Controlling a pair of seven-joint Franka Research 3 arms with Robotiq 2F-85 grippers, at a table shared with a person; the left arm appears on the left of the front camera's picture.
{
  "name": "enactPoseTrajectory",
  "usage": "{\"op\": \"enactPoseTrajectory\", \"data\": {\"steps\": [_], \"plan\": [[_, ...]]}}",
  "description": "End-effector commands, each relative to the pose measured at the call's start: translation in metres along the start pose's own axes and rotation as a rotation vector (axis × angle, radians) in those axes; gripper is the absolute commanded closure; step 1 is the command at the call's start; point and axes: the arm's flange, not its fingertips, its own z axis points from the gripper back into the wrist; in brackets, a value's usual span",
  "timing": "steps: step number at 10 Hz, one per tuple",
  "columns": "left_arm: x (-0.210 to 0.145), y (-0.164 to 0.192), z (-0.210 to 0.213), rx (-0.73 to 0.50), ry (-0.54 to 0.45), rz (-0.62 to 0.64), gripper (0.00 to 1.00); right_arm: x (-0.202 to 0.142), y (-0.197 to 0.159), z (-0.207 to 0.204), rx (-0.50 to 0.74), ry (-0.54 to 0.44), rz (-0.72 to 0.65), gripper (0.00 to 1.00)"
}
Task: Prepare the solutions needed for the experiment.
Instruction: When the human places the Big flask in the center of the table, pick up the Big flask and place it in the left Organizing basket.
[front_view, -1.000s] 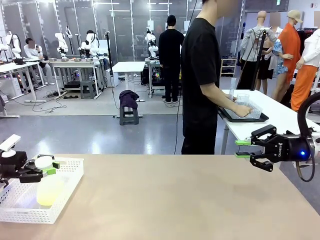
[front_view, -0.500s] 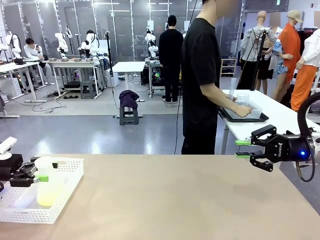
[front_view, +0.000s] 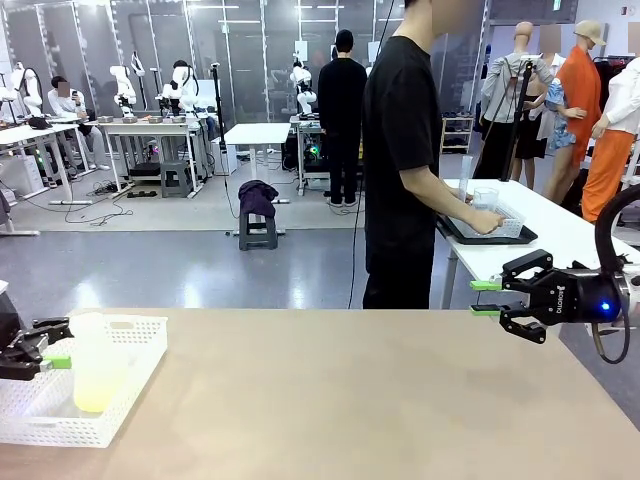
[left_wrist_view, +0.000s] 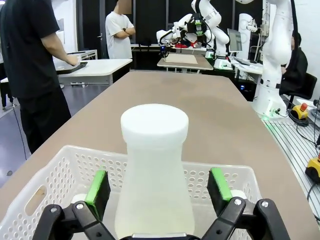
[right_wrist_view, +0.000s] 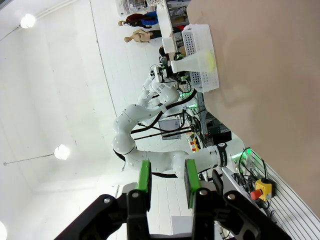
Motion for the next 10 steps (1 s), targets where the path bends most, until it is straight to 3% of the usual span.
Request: {"op": "enactPoseTrajectory", "data": {"steps": [1,9,10], "plan": [[0.0,0.002,-0.005,-0.012,0.0,-0.004,0.0,-0.001,0.001,-0.001,0.003,0.002,0.003,0.64],[-0.001,0.0,-0.005,-0.009,-0.003,0.001,0.0,-0.001,0.001,-0.001,0.003,0.002,0.003,0.64],[0.004,0.002,0.011,-0.043,-0.047,0.039,0.0,-0.001,0.001,-0.001,0.003,0.002,0.003,0.64]]}}
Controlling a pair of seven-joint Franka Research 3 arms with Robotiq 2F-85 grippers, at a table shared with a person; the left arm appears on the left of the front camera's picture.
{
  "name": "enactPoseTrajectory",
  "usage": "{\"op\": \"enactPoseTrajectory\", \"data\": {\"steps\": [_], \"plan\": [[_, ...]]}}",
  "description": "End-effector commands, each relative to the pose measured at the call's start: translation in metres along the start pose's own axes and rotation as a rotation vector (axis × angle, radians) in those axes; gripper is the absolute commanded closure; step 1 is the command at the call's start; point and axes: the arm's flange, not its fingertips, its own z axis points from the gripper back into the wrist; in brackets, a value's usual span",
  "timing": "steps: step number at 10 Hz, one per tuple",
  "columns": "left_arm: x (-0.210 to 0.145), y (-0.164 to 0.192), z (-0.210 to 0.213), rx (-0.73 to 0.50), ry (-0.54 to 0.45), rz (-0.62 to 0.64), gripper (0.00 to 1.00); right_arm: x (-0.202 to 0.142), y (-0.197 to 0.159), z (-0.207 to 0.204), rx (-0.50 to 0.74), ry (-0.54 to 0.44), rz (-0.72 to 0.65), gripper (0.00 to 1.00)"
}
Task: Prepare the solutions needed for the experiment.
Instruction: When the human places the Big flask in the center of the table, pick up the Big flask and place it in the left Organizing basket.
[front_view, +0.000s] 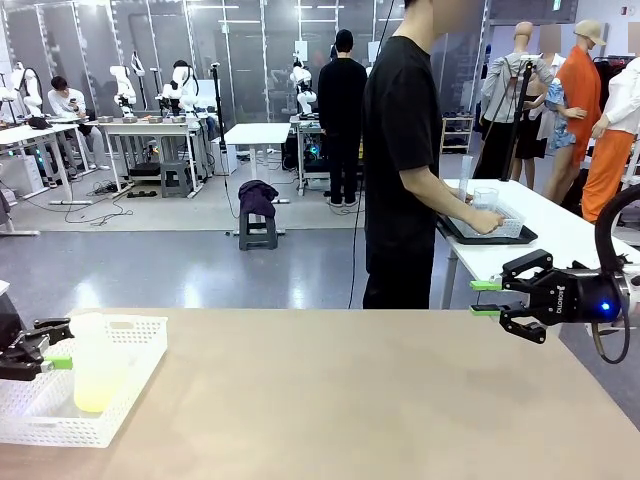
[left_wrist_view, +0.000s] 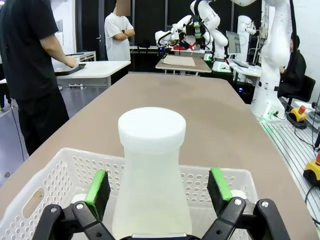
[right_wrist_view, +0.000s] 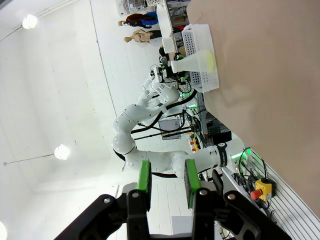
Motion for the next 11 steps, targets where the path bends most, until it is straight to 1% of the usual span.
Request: {"op": "enactPoseTrajectory", "data": {"steps": [1,2,3,5,6,7,8,9,10,11], "plan": [[0.011,0.004,0.045,-0.01,-0.067,0.023,0.0,-0.001,0.001,-0.001,0.003,0.002,0.003,0.64],[0.018,0.003,0.074,0.012,-0.09,0.048,0.0,-0.001,0.001,-0.001,0.003,0.002,0.003,0.64],[0.026,-0.001,0.095,0.016,-0.091,0.144,0.0,-0.001,0.001,-0.001,0.003,0.002,0.003,0.64],[0.036,-0.006,0.126,-0.064,-0.126,0.473,0.0,-0.001,0.001,-0.001,0.003,0.002,0.003,0.64],[0.041,-0.006,0.136,-0.123,-0.071,0.676,0.0,-0.001,0.001,-0.001,0.003,0.002,0.003,0.64],[0.05,-0.011,0.138,-0.226,0.005,0.83,0.0,-0.001,0.001,-0.001,0.003,0.002,0.003,0.64],[0.05,-0.008,0.137,-0.214,0.031,0.958,0.0,-0.001,0.001,-0.001,0.003,0.002,0.003,0.64],[0.046,-0.007,0.131,-0.239,0.063,1.089,0.0,-0.001,0.001,-0.001,0.003,0.002,0.003,0.64],[0.041,-0.007,0.125,-0.249,0.139,1.166,0.0,-0.001,0.001,-0.001,0.003,0.002,0.003,0.64],[0.041,-0.006,0.116,-0.252,0.105,1.228,0.0,-0.001,0.001,-0.001,0.003,0.002,0.003,0.64]]}}
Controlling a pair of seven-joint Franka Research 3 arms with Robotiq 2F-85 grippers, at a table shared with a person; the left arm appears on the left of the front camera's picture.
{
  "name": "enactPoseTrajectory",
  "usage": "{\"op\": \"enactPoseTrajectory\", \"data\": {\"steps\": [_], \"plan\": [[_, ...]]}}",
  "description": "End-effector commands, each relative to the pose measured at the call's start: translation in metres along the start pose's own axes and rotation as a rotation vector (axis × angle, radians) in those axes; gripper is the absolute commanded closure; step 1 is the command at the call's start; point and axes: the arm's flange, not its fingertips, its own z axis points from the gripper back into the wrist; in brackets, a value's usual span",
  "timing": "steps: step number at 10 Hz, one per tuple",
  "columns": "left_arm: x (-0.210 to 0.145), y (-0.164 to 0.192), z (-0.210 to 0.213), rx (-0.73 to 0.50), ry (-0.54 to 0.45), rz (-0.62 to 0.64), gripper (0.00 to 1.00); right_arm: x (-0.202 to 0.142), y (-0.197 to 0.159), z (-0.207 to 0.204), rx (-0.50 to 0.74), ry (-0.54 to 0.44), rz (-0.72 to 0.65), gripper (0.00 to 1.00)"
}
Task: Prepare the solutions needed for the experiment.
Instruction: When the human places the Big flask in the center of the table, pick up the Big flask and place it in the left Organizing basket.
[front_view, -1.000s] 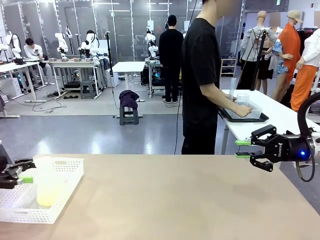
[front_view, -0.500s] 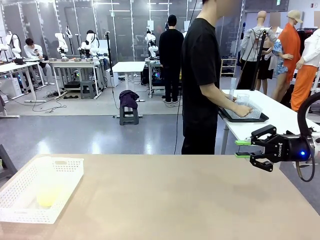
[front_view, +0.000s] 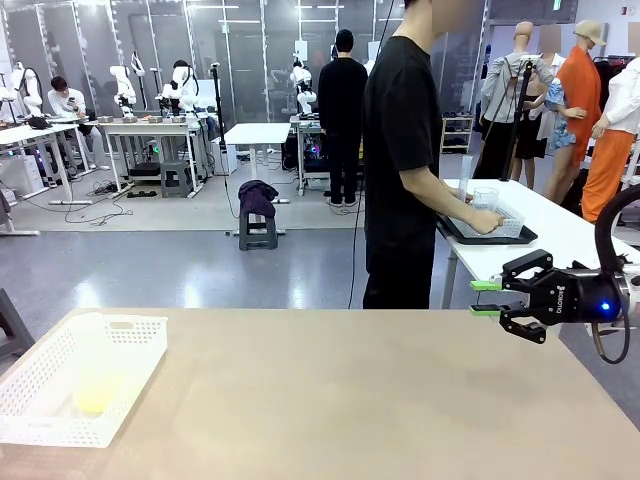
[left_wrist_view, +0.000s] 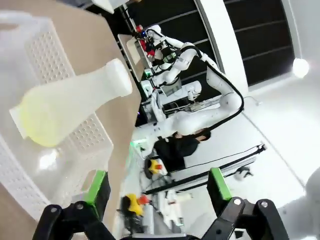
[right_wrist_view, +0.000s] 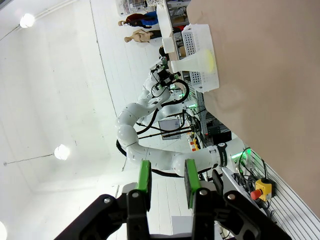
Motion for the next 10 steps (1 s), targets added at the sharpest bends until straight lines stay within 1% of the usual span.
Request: {"op": "enactPoseTrajectory", "data": {"steps": [1,3,4,5,10], "plan": [[0.0117,0.0009,-0.0074,-0.01,0.036,0.101,0.0,-0.0005,0.0012,-0.0007,0.003,0.002,0.004,0.64],[0.0136,0.005,-0.0138,-0.024,0.031,0.158,0.0,-0.0005,0.0012,-0.0007,0.003,0.002,0.004,0.64],[0.0136,0.0094,-0.0159,0.009,0.039,0.201,0.0,-0.0005,0.0012,-0.0007,0.003,0.002,0.004,0.64],[0.0083,0.0056,-0.0159,-0.024,0.032,0.132,0.0,-0.0005,0.0012,-0.0007,0.003,0.002,0.004,0.64],[0.0083,0.0056,-0.0159,-0.024,0.032,0.132,0.0,-0.0005,0.0012,-0.0007,0.003,0.002,0.004,0.64]]}}
